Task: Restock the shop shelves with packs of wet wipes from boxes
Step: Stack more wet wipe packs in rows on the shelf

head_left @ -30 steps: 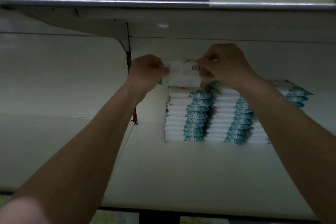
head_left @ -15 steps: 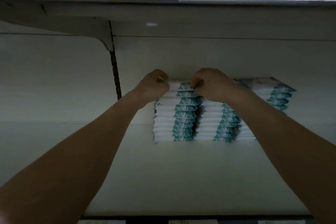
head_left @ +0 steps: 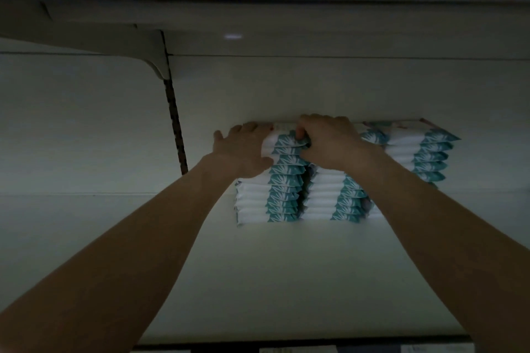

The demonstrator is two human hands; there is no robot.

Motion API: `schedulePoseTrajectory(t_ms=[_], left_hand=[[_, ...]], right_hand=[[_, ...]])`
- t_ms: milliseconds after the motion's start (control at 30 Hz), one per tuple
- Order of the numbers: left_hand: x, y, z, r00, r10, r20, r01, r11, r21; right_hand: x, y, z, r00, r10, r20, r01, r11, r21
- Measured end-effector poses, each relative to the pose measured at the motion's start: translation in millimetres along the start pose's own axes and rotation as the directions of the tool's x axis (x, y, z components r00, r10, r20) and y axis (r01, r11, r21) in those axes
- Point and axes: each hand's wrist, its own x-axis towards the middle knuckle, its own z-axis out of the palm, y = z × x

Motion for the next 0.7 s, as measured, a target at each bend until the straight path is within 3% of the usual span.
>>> schedulePoseTrajectory(t_ms=[100, 200, 367, 433, 533, 700], left_hand=[[0, -2, 6, 0.999, -0.006, -0.042, 0.007, 1.000, 0.023], [2, 0, 2, 1.000, -0.019, -0.019, 0.019, 0.999, 0.027], [3, 2, -6, 0.998, -0.045, 0.049, 0.046, 0.999, -0.013], [0, 1, -8, 0.997, -0.044, 0.056, 0.044, 0.999, 0.001], [-1, -1, -13, 0.999, -0.023, 0.039, 0.020, 0.998, 0.057], [-2, 10, -12, 0.993, 0.113, 0.024, -0.115, 0.984, 0.134]], right_hand=[[-6, -16, 14, 0.987, 0.084, -0.135, -0.097, 0.991, -0.094], [-7, -30, 19, 0.976, 0.132, -0.173, -0.153, 0.982, -0.111], [-3, -48, 22, 0.999, 0.010, -0.031, -0.011, 0.999, -0.045], [1, -42, 13, 0.998, -0.045, 0.051, 0.042, 0.997, 0.057], [3, -23, -15, 0.990, -0.062, 0.125, 0.009, 0.922, 0.387], [6, 3, -27, 0.997, 0.075, 0.023, -0.079, 0.922, 0.380]])
